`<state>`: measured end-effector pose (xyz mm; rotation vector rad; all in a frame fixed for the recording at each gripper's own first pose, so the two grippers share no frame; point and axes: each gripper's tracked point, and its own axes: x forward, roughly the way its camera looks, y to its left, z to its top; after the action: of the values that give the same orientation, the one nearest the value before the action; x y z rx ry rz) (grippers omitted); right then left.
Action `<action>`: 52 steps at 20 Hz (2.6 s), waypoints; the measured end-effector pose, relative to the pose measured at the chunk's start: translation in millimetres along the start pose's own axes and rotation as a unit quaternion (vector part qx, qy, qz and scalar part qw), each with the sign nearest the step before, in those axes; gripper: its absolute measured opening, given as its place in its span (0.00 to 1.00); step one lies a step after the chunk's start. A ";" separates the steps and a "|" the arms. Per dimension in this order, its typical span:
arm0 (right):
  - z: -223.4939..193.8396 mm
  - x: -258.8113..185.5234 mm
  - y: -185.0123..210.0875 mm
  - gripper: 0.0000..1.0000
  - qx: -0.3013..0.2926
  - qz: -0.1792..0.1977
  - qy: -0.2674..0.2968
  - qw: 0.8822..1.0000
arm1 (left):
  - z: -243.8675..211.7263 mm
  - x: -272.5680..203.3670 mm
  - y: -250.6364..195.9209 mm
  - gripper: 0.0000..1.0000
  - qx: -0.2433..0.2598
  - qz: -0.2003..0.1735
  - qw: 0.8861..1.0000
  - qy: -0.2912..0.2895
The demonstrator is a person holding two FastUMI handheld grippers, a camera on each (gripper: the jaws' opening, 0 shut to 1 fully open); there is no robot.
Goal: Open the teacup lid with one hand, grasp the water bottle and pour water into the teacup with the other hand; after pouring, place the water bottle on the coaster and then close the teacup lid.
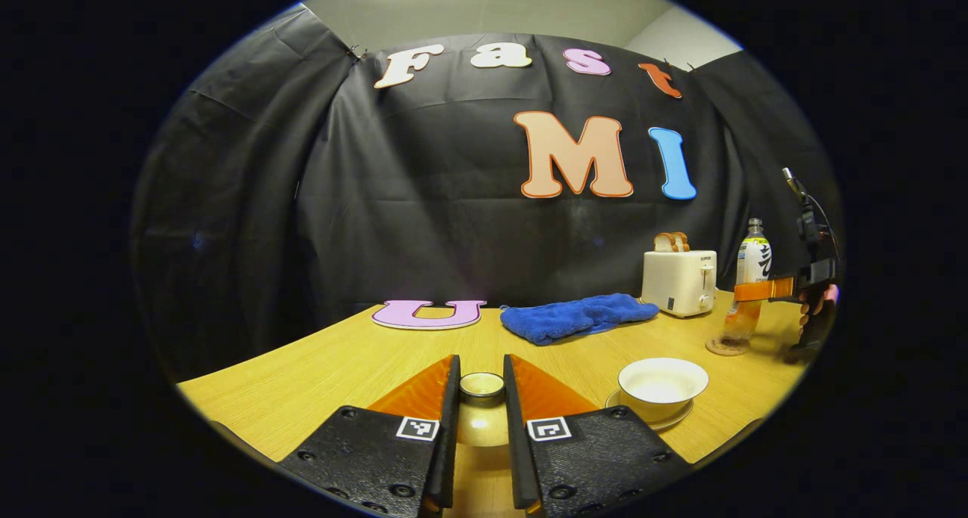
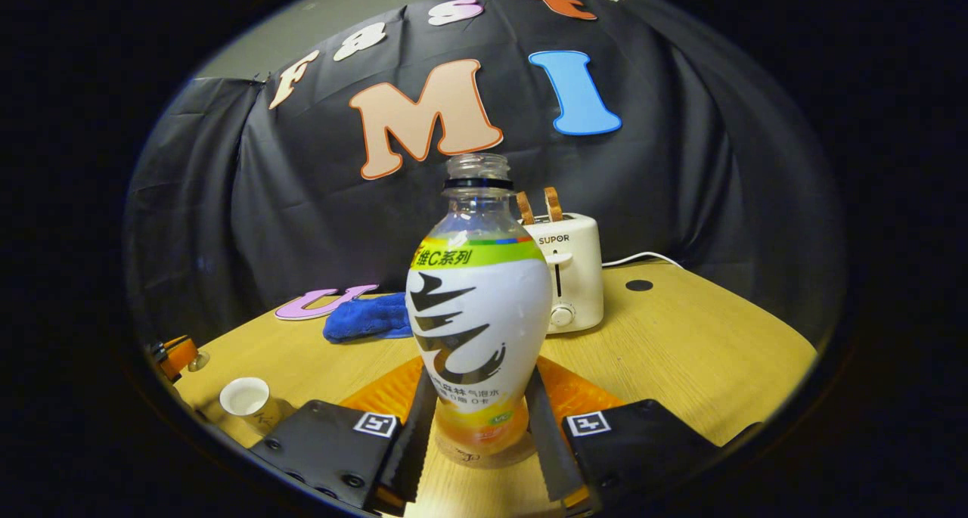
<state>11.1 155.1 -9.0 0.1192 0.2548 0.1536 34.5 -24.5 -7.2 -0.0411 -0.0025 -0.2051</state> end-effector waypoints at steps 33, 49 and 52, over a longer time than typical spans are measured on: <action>1.8 -81.5 13.6 0.89 -0.075 0.028 -0.091 0.993 | 1.7 10.7 -52.1 0.28 -0.004 -0.077 0.997 -0.001; 6.8 -106.1 -6.8 0.91 -0.071 -0.025 -0.107 0.991 | -3.1 11.1 -156.5 0.28 0.037 -0.221 0.975 0.007; 7.1 -107.3 -7.5 0.91 -0.071 -0.026 -0.107 0.991 | -9.1 10.1 -167.0 0.28 0.069 -0.237 0.969 0.019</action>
<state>-88.7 129.2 22.7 -0.0122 0.0326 0.1060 10.4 -190.2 -9.5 0.1035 0.0119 -0.6844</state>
